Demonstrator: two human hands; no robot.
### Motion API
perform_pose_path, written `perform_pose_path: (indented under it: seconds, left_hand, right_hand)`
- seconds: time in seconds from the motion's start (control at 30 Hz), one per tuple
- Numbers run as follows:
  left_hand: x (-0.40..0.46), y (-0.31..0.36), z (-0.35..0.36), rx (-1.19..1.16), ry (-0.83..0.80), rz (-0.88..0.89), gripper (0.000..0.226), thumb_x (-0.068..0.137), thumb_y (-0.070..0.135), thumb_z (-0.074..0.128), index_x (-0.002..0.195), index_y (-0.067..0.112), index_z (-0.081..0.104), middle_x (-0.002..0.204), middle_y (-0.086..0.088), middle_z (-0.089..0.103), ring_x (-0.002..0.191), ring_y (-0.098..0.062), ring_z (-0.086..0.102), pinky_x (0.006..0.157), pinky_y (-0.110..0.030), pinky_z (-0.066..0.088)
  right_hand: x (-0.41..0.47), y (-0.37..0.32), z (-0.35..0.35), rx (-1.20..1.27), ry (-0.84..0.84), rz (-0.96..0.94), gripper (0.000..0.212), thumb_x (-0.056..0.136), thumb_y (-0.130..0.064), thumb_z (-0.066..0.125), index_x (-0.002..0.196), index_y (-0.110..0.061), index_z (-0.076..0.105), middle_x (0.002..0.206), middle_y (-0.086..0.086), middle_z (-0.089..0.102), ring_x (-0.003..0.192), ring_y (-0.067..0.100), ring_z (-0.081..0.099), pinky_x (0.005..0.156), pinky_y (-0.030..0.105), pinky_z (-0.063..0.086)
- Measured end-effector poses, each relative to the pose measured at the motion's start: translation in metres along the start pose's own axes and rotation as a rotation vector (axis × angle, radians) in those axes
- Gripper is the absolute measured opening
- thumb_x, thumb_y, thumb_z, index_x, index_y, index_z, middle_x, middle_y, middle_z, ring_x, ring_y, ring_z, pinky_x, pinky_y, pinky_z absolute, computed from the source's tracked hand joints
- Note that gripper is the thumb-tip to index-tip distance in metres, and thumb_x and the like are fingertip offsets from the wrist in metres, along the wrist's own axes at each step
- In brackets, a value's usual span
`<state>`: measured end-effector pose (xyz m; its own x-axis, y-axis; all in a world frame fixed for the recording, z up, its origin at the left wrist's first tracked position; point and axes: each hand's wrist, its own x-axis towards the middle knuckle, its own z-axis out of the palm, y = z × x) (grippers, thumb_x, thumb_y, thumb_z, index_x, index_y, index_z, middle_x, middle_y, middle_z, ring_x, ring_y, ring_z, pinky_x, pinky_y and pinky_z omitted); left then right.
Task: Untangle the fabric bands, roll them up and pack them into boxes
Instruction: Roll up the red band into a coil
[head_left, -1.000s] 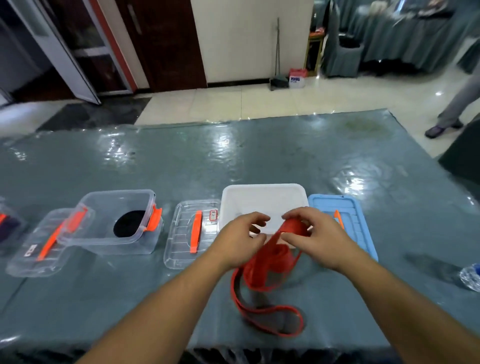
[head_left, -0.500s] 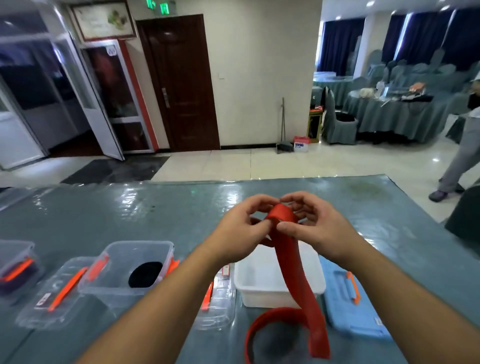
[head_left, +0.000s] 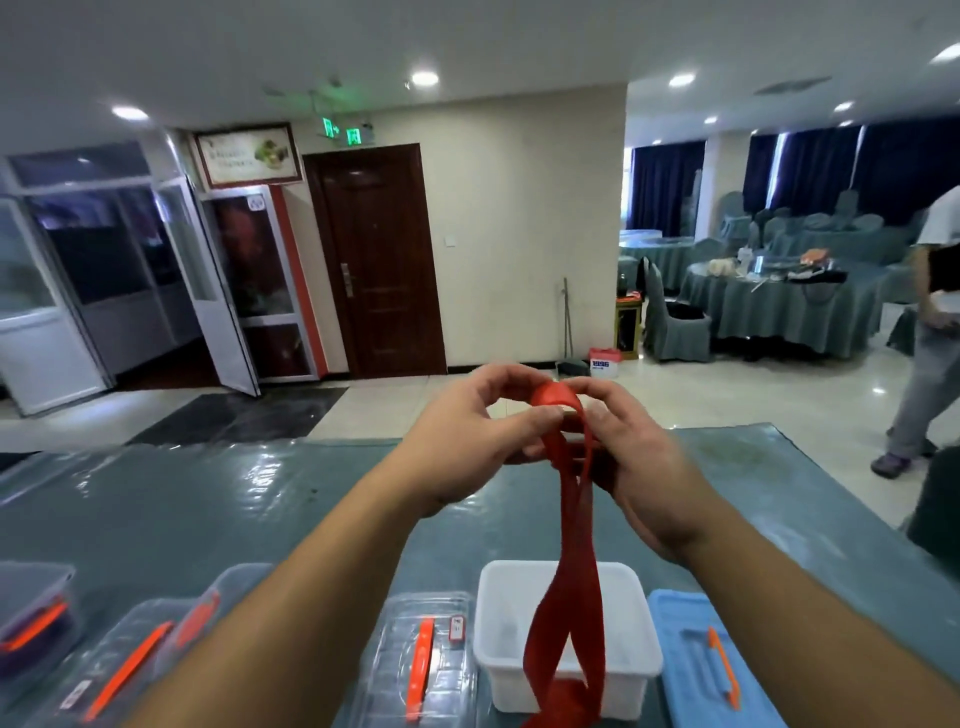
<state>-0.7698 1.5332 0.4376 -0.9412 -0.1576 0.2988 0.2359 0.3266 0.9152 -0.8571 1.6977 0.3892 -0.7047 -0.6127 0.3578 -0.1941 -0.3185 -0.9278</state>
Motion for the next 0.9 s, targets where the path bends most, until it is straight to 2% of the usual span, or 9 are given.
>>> perform_pose_path:
  seconds: [0.1,0.17,0.33,0.4,0.5,0.67,0.73,0.8,0.9]
  left_hand:
    - [0.002,0.021,-0.005,0.068,0.02,0.023,0.03,0.092,0.023,0.077,0.12,0.02,0.068,0.116,0.002,0.07,0.084,-0.024,0.078,0.079,-0.033,0.064]
    - [0.002,0.034,-0.008,0.108,0.032,0.038,0.029,0.092,0.024,0.077,0.12,0.019,0.068,0.112,0.002,0.072,0.083,-0.023,0.078,0.073,-0.031,0.064]
    - [0.002,0.05,-0.024,0.309,0.028,0.136,0.033,0.091,0.029,0.078,0.123,0.028,0.071,0.111,0.011,0.075,0.094,-0.019,0.073,0.082,-0.035,0.063]
    - [0.0,0.057,-0.03,0.275,-0.076,0.149,0.036,0.094,0.016,0.075,0.127,0.029,0.07,0.116,0.012,0.074,0.101,-0.009,0.073,0.091,-0.027,0.06]
    - [0.001,0.063,-0.033,0.579,-0.11,0.243,0.043,0.093,0.009,0.073,0.126,0.037,0.07,0.114,0.021,0.072,0.104,0.005,0.067,0.091,-0.013,0.055]
    - [0.009,0.066,-0.035,0.898,-0.021,0.543,0.031,0.092,0.017,0.076,0.119,0.031,0.075,0.099,0.027,0.065,0.095,0.007,0.061,0.083,-0.012,0.053]
    - [0.013,0.068,-0.038,0.97,-0.021,0.606,0.03,0.092,0.022,0.076,0.12,0.033,0.075,0.098,0.031,0.06,0.098,0.007,0.055,0.083,-0.013,0.051]
    - [0.017,0.072,-0.039,1.02,-0.035,0.64,0.029,0.092,0.024,0.075,0.12,0.032,0.075,0.101,0.028,0.064,0.102,0.006,0.053,0.088,-0.012,0.048]
    - [0.021,0.08,-0.041,1.055,-0.038,0.684,0.023,0.091,0.027,0.074,0.113,0.028,0.078,0.099,0.023,0.066,0.103,0.001,0.057,0.088,-0.01,0.044]
  right_hand:
    - [0.009,-0.015,0.006,0.018,0.041,0.091,0.051,0.093,-0.059,0.047,0.122,-0.024,0.07,0.103,0.018,0.076,0.095,0.032,0.072,0.093,0.048,0.056]
    - [0.01,-0.025,0.011,0.049,0.04,0.156,0.055,0.087,-0.058,0.051,0.119,-0.019,0.072,0.097,0.013,0.078,0.085,0.023,0.07,0.082,0.039,0.054]
    - [0.016,-0.038,0.016,0.086,0.124,0.182,0.041,0.099,-0.045,0.059,0.111,-0.007,0.072,0.082,0.01,0.059,0.069,0.019,0.052,0.069,0.036,0.044]
    - [0.018,-0.04,0.016,0.077,0.132,0.178,0.035,0.103,-0.041,0.056,0.107,-0.011,0.072,0.074,0.006,0.055,0.063,0.016,0.049,0.065,0.034,0.042]
    - [0.019,-0.043,0.017,0.094,0.116,0.168,0.031,0.105,-0.036,0.053,0.102,-0.011,0.071,0.068,0.003,0.052,0.059,0.015,0.046,0.064,0.033,0.039]
    - [0.017,-0.045,0.019,0.022,0.067,0.174,0.04,0.107,-0.036,0.048,0.11,-0.003,0.07,0.072,0.002,0.054,0.067,0.017,0.049,0.069,0.034,0.042]
    - [0.017,-0.048,0.02,0.024,0.058,0.122,0.039,0.107,-0.037,0.047,0.114,-0.006,0.071,0.082,0.005,0.066,0.081,0.024,0.06,0.078,0.037,0.05]
    - [0.018,-0.055,0.017,-0.007,0.021,0.04,0.035,0.102,-0.037,0.055,0.117,-0.011,0.073,0.102,0.01,0.076,0.098,0.029,0.069,0.093,0.041,0.056]
    - [0.017,-0.066,0.014,-0.17,-0.108,-0.021,0.037,0.091,-0.041,0.066,0.117,-0.016,0.073,0.107,0.012,0.077,0.097,0.028,0.075,0.095,0.041,0.059]
